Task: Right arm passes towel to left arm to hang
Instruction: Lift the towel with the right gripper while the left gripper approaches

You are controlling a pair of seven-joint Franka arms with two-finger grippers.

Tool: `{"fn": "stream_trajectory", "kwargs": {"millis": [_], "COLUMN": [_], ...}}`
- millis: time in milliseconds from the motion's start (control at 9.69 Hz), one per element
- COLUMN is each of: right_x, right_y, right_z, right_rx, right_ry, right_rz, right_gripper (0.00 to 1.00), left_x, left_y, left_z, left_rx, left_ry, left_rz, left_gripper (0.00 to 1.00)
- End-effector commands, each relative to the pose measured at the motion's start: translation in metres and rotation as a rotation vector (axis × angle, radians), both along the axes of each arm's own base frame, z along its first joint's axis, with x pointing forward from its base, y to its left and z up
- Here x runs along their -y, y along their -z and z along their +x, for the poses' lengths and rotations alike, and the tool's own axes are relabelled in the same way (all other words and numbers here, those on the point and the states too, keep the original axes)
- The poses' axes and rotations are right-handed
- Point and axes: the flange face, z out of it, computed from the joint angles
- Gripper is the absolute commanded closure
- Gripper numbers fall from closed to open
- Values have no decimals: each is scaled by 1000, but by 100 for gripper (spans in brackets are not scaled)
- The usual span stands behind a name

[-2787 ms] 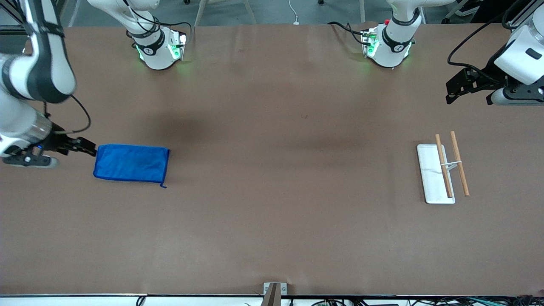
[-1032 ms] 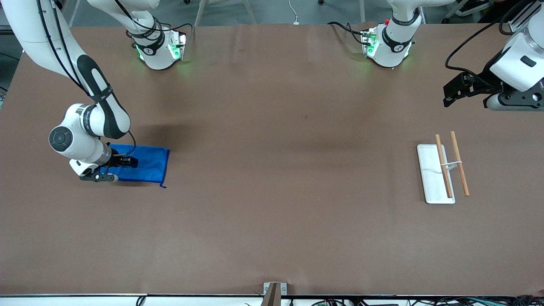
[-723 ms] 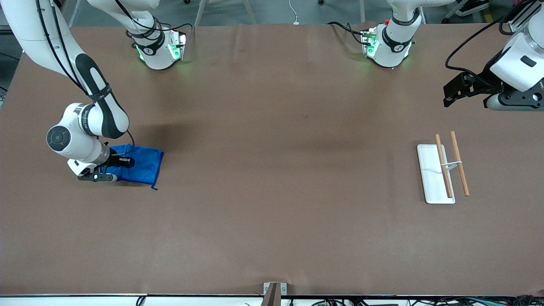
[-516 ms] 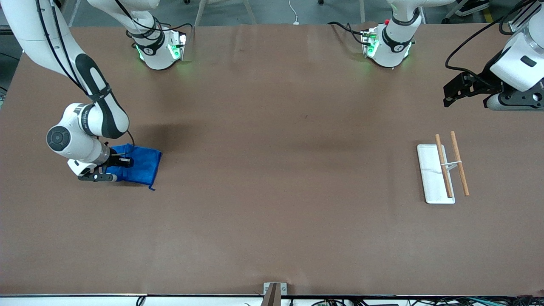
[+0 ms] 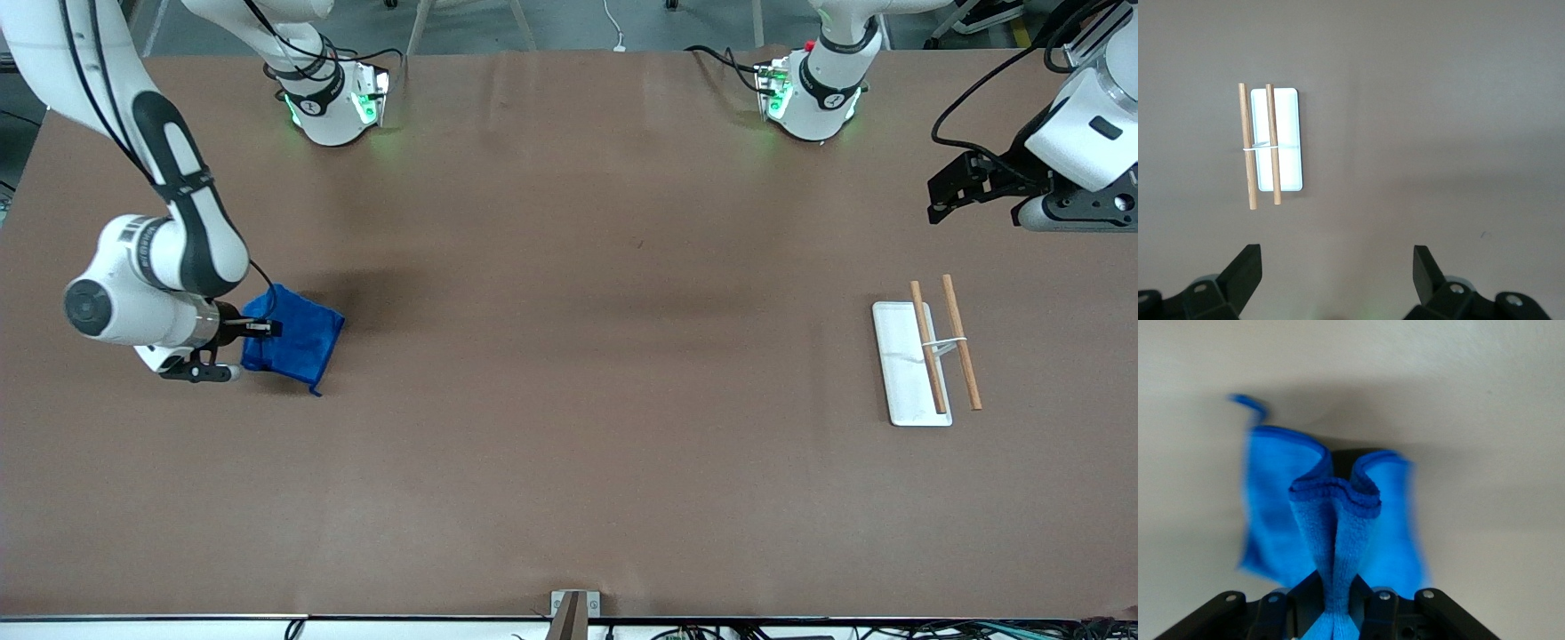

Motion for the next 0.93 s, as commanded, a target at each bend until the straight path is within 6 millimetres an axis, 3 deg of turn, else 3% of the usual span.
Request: {"fn": "stream_trajectory", "kwargs": {"millis": [0,206,413,516,619,826], "right_x": [-34,-80,-143,-179,-209,-260], "right_y": [-74,-132,-194,-218,-239,-271], "right_z": [19,30,44,45,45,49], "right_rx": [-19,-29,-19,-17,-12,74], "right_ry": [47,91,181,210,213,269], "right_rz": [124,229,369,445,548,750], "right_gripper": [99,99,99,99,99,99], "left_x": [0,1,3,6,11,28], "left_y": [13,13,14,14,28,36], "left_z": [6,5,5,5,12,16], "left_rx": [-25,-26,-27,-29,-55,-92], "left_ry": [13,16,18,23,28,29], "left_rz": [17,17,11,2,-36,-188], "left_gripper": [0,0,0,0,0,0]}}
